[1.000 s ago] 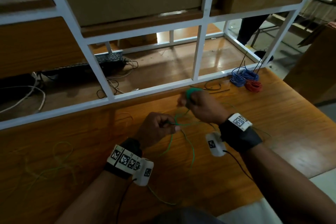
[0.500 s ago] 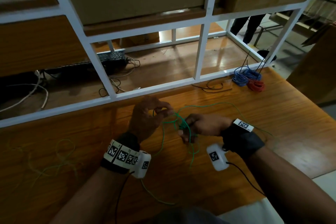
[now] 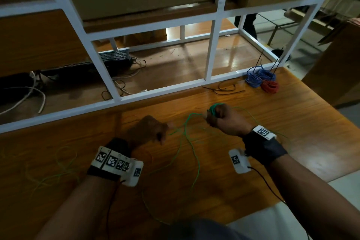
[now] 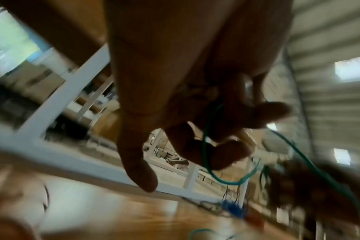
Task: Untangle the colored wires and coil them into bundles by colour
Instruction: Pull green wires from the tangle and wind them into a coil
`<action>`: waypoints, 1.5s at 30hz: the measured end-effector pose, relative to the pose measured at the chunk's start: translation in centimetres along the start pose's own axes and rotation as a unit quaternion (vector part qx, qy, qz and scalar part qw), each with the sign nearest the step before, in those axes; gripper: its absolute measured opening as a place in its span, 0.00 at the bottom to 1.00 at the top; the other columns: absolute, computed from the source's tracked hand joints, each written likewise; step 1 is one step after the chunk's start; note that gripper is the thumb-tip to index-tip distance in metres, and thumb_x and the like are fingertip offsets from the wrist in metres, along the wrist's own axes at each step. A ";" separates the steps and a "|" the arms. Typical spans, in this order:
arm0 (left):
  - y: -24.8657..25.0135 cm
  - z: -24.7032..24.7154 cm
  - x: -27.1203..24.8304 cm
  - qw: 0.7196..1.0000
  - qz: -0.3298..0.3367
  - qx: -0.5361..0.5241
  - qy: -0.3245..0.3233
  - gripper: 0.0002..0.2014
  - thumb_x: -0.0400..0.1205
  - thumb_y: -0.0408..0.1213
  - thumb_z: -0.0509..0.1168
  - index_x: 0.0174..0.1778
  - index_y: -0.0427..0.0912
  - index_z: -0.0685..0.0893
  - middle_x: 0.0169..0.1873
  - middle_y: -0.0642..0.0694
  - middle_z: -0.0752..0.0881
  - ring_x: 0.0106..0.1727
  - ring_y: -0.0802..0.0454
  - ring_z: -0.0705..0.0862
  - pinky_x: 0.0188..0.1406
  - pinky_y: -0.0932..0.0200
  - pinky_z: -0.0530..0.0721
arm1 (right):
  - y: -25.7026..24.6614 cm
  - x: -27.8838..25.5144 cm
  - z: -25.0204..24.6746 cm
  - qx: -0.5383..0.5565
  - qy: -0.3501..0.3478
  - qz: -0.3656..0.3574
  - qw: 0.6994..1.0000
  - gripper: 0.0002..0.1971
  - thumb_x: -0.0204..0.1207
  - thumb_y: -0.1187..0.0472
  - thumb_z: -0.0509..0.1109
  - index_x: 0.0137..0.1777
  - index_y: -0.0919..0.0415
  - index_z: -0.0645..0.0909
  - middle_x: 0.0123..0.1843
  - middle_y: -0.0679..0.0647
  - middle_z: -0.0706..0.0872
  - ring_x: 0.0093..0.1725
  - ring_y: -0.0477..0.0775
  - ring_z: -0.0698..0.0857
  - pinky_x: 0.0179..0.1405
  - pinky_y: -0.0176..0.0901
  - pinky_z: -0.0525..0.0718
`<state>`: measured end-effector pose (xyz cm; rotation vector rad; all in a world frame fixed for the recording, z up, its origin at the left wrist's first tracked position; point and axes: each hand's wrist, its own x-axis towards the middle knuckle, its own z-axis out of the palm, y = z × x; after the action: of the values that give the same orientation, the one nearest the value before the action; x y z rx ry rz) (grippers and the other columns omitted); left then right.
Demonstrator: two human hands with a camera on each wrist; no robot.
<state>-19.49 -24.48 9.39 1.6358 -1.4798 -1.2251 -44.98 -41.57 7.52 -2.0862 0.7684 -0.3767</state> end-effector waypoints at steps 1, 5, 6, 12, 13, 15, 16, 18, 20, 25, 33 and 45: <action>-0.2 -0.1 0.1 0.999 0.007 0.013 -0.039 0.25 0.81 0.58 0.65 0.31 0.38 0.89 0.31 0.48 0.89 0.36 0.56 0.86 0.51 0.60 0.82 | -0.2 -0.1 -0.1 -0.014 0.010 -0.019 1.000 0.24 0.87 0.48 0.69 0.33 0.64 0.79 0.26 0.52 0.80 0.25 0.49 0.78 0.28 0.47 0.74; 1.0 0.5 0.5 0.998 -0.033 -0.037 -0.024 0.29 0.67 0.72 0.70 0.28 0.46 0.91 0.36 0.41 0.90 0.43 0.45 0.88 0.63 0.50 0.79 | -0.4 -0.3 -0.2 -0.026 0.089 -0.072 0.993 0.25 0.88 0.52 0.68 0.28 0.58 0.82 0.28 0.52 0.85 0.29 0.49 0.85 0.34 0.49 0.82; 1.3 0.9 1.0 0.999 -0.015 0.043 -0.018 0.31 0.73 0.71 0.65 0.25 0.44 0.89 0.32 0.41 0.90 0.38 0.46 0.88 0.56 0.53 0.82 | -0.3 -0.2 -0.1 -0.016 0.094 -0.071 0.993 0.25 0.89 0.51 0.67 0.28 0.58 0.83 0.28 0.52 0.86 0.30 0.50 0.86 0.36 0.51 0.83; 1.7 3.3 2.7 0.912 0.054 0.324 0.247 0.13 0.68 0.53 0.76 0.38 0.52 0.82 0.35 0.54 0.83 0.37 0.54 0.83 0.34 0.55 0.80 | -1.6 -1.1 -0.1 0.259 -0.023 0.001 0.966 0.21 0.88 0.60 0.69 0.30 0.62 0.81 0.28 0.56 0.82 0.33 0.59 0.80 0.47 0.59 0.76; 1.6 3.6 2.7 0.910 0.045 0.308 0.272 0.16 0.67 0.52 0.78 0.43 0.54 0.80 0.35 0.54 0.82 0.37 0.54 0.81 0.34 0.55 0.79 | -1.8 -1.4 -0.2 0.298 -0.050 0.012 0.953 0.21 0.87 0.61 0.70 0.28 0.60 0.79 0.26 0.57 0.79 0.33 0.60 0.78 0.48 0.61 0.74; 1.5 3.4 2.8 0.901 0.055 0.288 0.321 0.18 0.69 0.48 0.80 0.49 0.56 0.81 0.37 0.56 0.79 0.37 0.55 0.80 0.35 0.57 0.78 | -1.8 -2.0 -0.5 0.329 -0.124 0.028 0.936 0.22 0.85 0.60 0.72 0.26 0.60 0.77 0.24 0.58 0.72 0.32 0.59 0.76 0.51 0.61 0.73; 1.3 3.0 2.9 0.892 0.075 0.291 0.336 0.16 0.70 0.45 0.80 0.52 0.54 0.85 0.39 0.55 0.79 0.38 0.54 0.81 0.37 0.58 0.79 | -1.8 -2.4 -0.6 0.322 -0.166 0.038 0.931 0.21 0.84 0.58 0.73 0.28 0.63 0.77 0.25 0.58 0.71 0.32 0.59 0.76 0.52 0.61 0.75; 0.7 1.9 3.1 0.870 0.119 0.315 0.360 0.13 0.73 0.39 0.79 0.52 0.49 0.90 0.42 0.51 0.80 0.41 0.51 0.82 0.42 0.56 0.82 | -1.8 -3.1 -0.7 0.298 -0.246 0.056 0.921 0.17 0.83 0.58 0.72 0.35 0.68 0.78 0.26 0.58 0.76 0.33 0.58 0.77 0.50 0.56 0.78; 0.6 0.3 3.3 0.849 0.163 0.326 0.383 0.08 0.74 0.33 0.77 0.48 0.45 0.92 0.42 0.46 0.82 0.42 0.50 0.82 0.43 0.58 0.81 | -1.7 -4.0 -0.3 0.319 -0.313 0.076 0.891 0.12 0.84 0.61 0.68 0.41 0.69 0.79 0.25 0.51 0.81 0.32 0.55 0.81 0.45 0.47 0.80; 2.4 -3.8 4.4 0.874 0.149 0.235 0.398 0.07 0.73 0.42 0.77 0.46 0.47 0.93 0.40 0.49 0.89 0.40 0.56 0.84 0.45 0.64 0.81 | -3.2 -5.6 1.3 0.482 -0.425 0.006 0.766 0.12 0.87 0.59 0.69 0.48 0.70 0.82 0.37 0.65 0.88 0.47 0.57 0.92 0.53 0.47 0.87; 1.9 2.9 5.5 0.942 0.141 0.000 0.303 0.21 0.68 0.24 0.76 0.55 0.45 0.84 0.51 0.51 0.83 0.49 0.58 0.85 0.40 0.67 0.83 | -10.1 -2.8 -1.0 0.748 -0.156 -0.166 0.623 0.11 0.88 0.64 0.64 0.59 0.72 0.84 0.55 0.65 0.90 0.69 0.62 0.84 0.75 0.52 0.80; -1.9 8.9 1.6 0.964 0.126 0.008 0.235 0.10 0.84 0.47 0.64 0.55 0.65 0.88 0.29 0.56 0.88 0.27 0.53 0.85 0.30 0.46 0.89 | -6.2 2.5 -6.1 0.447 0.427 -0.041 0.785 0.15 0.90 0.57 0.64 0.65 0.66 0.85 0.59 0.54 0.93 0.59 0.48 0.90 0.66 0.45 0.86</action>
<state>-26.93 -24.45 3.83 1.5521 -1.3386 -0.6288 -43.88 -44.24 16.11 -0.9671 0.7570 -1.4785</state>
